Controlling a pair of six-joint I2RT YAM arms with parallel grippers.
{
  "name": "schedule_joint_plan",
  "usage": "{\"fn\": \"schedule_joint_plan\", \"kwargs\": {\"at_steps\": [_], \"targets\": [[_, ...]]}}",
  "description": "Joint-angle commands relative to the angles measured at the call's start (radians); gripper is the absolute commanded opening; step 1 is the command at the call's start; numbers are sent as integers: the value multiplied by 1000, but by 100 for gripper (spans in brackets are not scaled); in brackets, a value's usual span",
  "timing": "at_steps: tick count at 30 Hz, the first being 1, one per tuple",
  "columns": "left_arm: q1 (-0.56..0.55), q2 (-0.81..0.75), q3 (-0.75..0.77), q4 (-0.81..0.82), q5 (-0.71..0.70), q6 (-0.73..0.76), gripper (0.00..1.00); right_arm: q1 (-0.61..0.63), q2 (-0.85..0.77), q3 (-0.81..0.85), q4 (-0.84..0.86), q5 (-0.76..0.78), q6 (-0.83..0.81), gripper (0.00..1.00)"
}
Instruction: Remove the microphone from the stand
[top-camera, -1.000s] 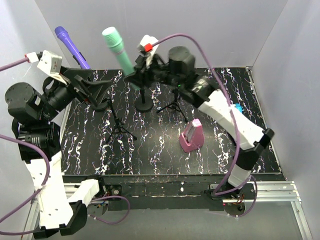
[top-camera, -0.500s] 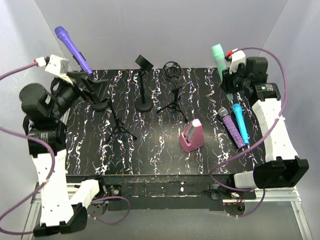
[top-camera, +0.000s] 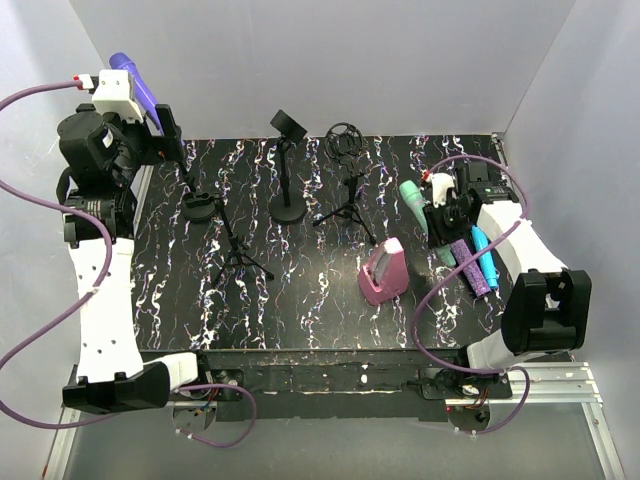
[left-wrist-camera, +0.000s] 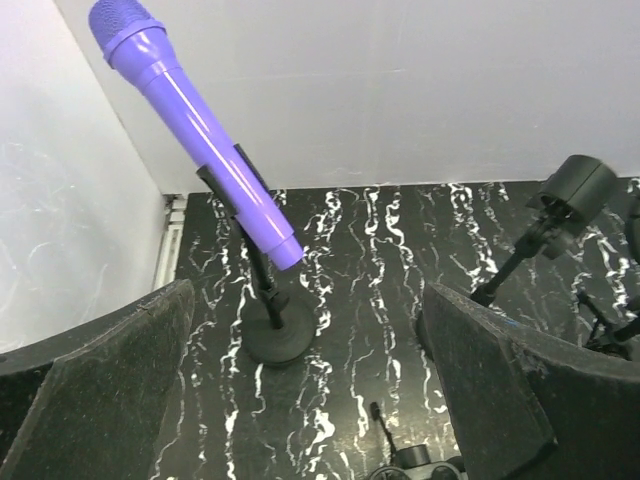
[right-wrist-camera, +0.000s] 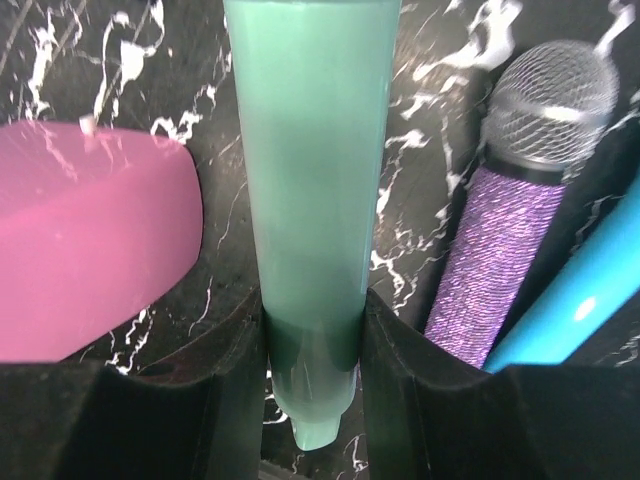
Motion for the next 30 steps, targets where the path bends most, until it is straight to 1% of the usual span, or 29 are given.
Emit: {"fn": "schedule_joint_plan", "kwargs": {"at_steps": [1,4,9,12,14,17,18,19,20,21,22,23,25,30], "targets": [[4,-36,5,-30,-56,79,98,-4,43,-26,-32,-34,-16,1],[4,-28,-9,-38,-24,104,98,-4,79,-60,-15,-7,-22,1],[4,-3,-2,-47,25,154,98,-4,100,-109,0,56,-16,14],[4,6,2,-36,32,167,98,-4,108,-135,28,64,-13,18],[4,9,11,-36,35,164,98,-4,109,-143,28,63,-7,25],[4,-3,7,-57,47,159,98,-2,89,-118,-6,17,-13,37],[4,-8,7,-76,52,152,98,-4,79,-111,-16,13,-11,45],[3,-13,7,-106,52,120,98,-4,66,-106,-18,16,-2,50],[4,-14,13,-145,56,72,98,-2,54,-103,-21,17,4,59],[4,-14,28,-186,97,44,98,-4,45,-100,-27,17,12,68],[4,-13,40,-227,163,33,98,-4,36,-98,-27,18,19,74],[4,-17,42,-252,229,29,98,-4,20,-98,-29,18,30,75],[4,-31,33,-289,257,-14,98,-4,-7,-89,-44,13,50,82],[4,-22,25,-370,283,-7,98,-4,-104,15,-89,-89,38,83]]}}
